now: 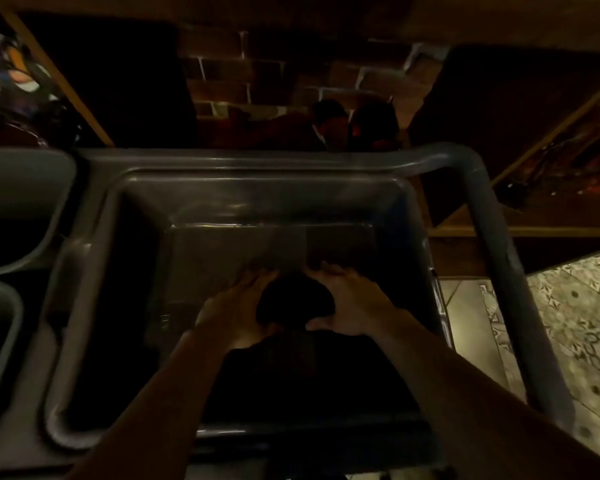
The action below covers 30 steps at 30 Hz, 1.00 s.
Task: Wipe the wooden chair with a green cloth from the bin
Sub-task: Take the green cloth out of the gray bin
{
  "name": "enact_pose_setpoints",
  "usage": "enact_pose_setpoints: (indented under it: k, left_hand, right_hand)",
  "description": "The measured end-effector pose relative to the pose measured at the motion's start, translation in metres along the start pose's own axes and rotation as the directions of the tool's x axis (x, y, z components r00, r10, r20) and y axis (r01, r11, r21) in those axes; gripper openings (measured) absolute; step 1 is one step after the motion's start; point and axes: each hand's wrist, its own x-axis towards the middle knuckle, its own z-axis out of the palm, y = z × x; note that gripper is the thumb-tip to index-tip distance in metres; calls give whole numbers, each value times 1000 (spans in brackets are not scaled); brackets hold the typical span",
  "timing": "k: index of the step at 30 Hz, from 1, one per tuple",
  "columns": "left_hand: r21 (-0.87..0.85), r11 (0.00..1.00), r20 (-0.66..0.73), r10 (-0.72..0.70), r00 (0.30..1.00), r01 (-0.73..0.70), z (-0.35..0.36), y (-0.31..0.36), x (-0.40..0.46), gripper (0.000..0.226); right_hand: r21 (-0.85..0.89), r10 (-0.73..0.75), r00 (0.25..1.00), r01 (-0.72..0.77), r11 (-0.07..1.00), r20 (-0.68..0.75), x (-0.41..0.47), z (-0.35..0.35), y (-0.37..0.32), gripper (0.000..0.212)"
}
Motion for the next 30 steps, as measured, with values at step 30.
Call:
enact_pose_setpoints:
  k: [30]
  left_hand:
    - [101, 991, -354, 117, 928, -86, -89, 48, -20, 36]
  right_hand:
    - [-3, -90, 933, 95, 995, -347, -37, -77, -35, 41]
